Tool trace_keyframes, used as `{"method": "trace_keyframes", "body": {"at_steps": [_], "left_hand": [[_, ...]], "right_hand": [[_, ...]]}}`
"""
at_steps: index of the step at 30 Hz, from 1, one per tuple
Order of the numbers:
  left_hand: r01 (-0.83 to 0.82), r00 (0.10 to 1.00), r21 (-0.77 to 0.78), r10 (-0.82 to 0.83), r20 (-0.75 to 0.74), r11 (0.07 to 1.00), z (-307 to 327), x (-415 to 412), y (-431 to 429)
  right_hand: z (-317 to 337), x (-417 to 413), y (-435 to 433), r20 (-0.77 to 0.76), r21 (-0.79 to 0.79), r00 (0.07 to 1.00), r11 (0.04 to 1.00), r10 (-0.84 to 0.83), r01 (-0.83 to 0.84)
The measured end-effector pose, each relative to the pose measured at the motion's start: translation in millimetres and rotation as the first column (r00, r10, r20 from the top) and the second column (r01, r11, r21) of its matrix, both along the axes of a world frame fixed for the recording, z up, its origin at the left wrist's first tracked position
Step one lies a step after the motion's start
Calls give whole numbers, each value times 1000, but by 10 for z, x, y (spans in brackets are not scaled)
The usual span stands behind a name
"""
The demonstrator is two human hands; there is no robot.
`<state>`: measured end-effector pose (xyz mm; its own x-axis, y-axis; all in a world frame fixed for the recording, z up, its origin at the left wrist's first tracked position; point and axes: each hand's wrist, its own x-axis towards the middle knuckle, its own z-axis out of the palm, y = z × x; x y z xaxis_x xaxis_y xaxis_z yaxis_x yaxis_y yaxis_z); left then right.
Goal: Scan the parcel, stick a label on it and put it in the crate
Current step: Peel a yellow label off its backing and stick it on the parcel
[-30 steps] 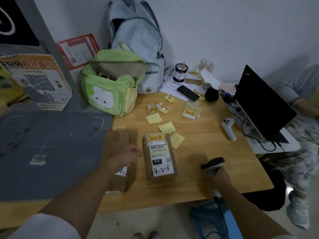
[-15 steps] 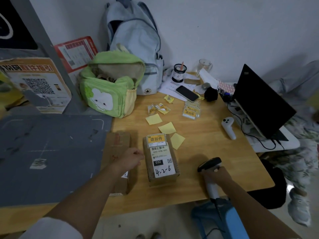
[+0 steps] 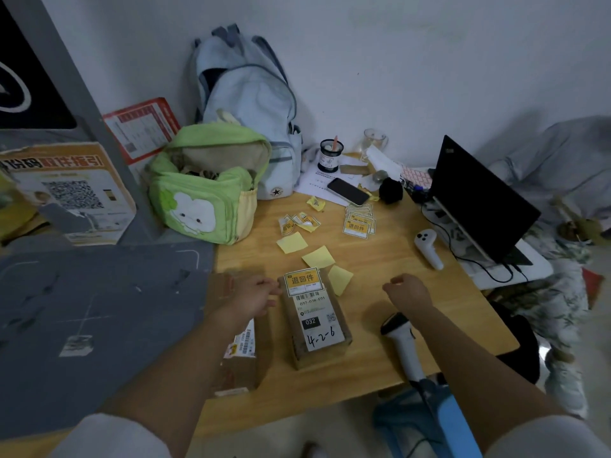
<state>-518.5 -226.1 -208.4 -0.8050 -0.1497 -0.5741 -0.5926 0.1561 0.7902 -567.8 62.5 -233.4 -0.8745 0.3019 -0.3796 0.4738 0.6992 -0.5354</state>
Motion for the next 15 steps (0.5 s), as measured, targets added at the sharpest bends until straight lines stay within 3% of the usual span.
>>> {"method": "trace_keyframes", "body": {"at_steps": [5,15], "left_hand": [[-77,997,30,78,-13,997,17,-185,-22],[-141,990,-44,141,4,989,-65,-706,-172]], "right_hand": [[20,-186,-204,-34,-216,999,976,8,-15],[62,-959,-429,35,-426,993,900,117,-91]]}}
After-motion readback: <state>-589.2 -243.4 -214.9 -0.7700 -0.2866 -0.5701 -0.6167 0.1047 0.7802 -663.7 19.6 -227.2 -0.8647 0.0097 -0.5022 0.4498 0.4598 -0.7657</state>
